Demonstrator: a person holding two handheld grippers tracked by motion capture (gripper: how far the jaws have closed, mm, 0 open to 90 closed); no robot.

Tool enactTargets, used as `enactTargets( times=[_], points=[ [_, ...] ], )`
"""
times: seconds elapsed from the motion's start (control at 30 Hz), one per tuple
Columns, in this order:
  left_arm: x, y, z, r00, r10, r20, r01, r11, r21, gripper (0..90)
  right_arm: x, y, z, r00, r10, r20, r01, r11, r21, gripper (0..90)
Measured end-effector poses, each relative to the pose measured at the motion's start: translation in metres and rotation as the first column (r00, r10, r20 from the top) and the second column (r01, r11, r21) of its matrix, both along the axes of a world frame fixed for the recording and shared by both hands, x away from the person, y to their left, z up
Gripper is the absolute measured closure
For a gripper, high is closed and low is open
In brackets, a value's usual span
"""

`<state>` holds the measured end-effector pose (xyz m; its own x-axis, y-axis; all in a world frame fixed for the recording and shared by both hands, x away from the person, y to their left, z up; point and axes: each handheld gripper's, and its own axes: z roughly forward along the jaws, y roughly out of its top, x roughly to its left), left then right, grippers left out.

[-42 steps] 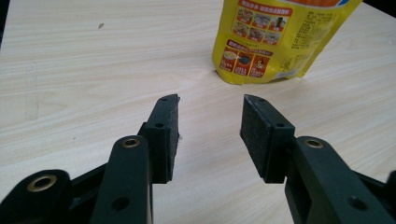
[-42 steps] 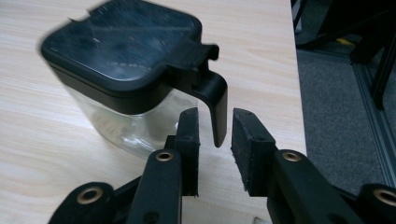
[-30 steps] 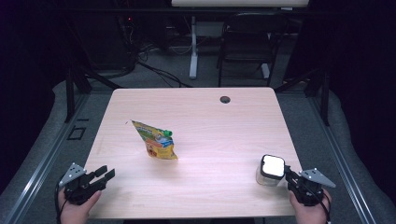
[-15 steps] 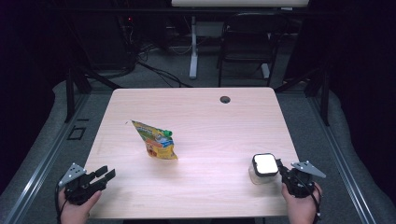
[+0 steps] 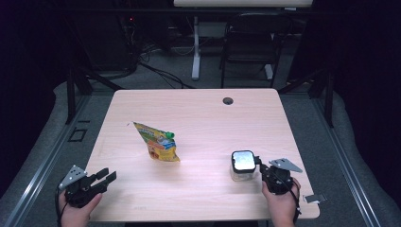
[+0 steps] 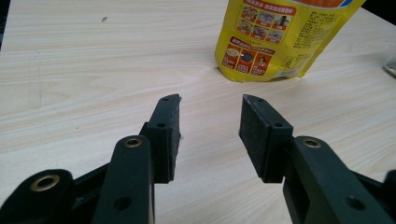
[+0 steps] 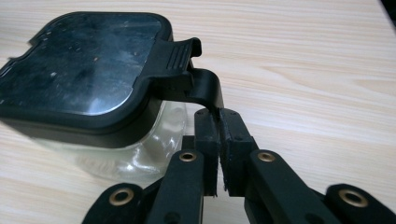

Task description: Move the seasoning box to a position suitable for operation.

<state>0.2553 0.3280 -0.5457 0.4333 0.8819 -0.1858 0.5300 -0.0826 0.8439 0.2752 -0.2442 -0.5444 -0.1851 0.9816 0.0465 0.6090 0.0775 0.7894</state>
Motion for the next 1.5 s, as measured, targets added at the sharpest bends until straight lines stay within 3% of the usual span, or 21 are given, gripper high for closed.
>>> enactTargets(
  times=[0.3,0.47,0.67,0.77,0.9,1.03,1.13,1.17,1.2,1.27,1.4,1.5],
  points=[
    [0.000,0.001,0.000,1.0000,0.004,-0.003,-0.004,1.0000,-0.002,58.5,-0.006,0.033,-0.003,0.9954,0.096,0.005,-0.096,0.995,-0.001,87.1],
    [0.001,0.001,-0.001,1.0000,0.003,0.000,-0.003,1.0000,0.000,58.5,-0.016,0.050,-0.002,0.9889,0.148,-0.007,-0.148,0.988,-0.031,86.8],
    [0.000,0.000,-0.001,1.0000,0.001,0.002,-0.001,1.0000,0.003,58.5,-0.024,0.056,-0.001,0.9834,0.180,-0.023,-0.181,0.983,-0.032,90.0],
    [0.000,0.000,0.000,1.0000,0.001,-0.001,-0.001,1.0000,0.005,58.5,-0.031,0.062,-0.001,0.9744,0.223,-0.025,-0.224,0.973,-0.053,90.0],
    [0.000,0.000,0.000,1.0000,-0.002,0.002,0.002,1.0000,0.006,58.4,-0.035,0.063,0.003,0.9714,0.237,0.005,-0.236,0.968,-0.083,90.0],
    [0.001,0.000,0.000,1.0000,-0.004,-0.001,0.004,1.0000,0.008,58.4,-0.035,0.057,0.008,0.9717,0.234,0.031,-0.232,0.971,-0.061,82.0],
    [0.001,-0.001,-0.001,1.0000,-0.004,-0.001,0.004,1.0000,0.007,58.5,-0.023,0.045,0.014,0.9728,0.231,0.013,-0.231,0.973,0.007,78.3],
    [0.001,-0.001,-0.001,1.0000,-0.004,-0.001,0.004,1.0000,0.007,58.4,-0.023,0.045,0.014,0.9728,0.231,0.013,-0.231,0.973,0.007,78.3],
    [0.001,-0.002,-0.001,0.9999,-0.006,-0.010,0.006,0.9999,0.010,58.5,-0.017,0.040,0.019,0.9763,0.211,0.046,-0.213,0.976,0.037,79.8],
    [0.000,-0.002,-0.002,0.9999,-0.009,-0.010,0.009,0.9999,0.012,58.9,-0.007,0.036,0.023,0.9775,0.205,0.047,-0.209,0.974,0.086,80.4],
    [0.001,-0.002,-0.002,0.9998,-0.006,-0.017,0.006,0.9998,0.019,59.2,0.012,0.031,0.024,0.9742,0.225,0.013,-0.226,0.970,0.094,78.8],
    [0.001,-0.002,-0.002,0.9999,-0.005,-0.013,0.005,0.9999,0.015,59.3,0.026,0.030,0.020,0.9733,0.229,0.017,-0.229,0.967,0.108,78.6]
  ],
)
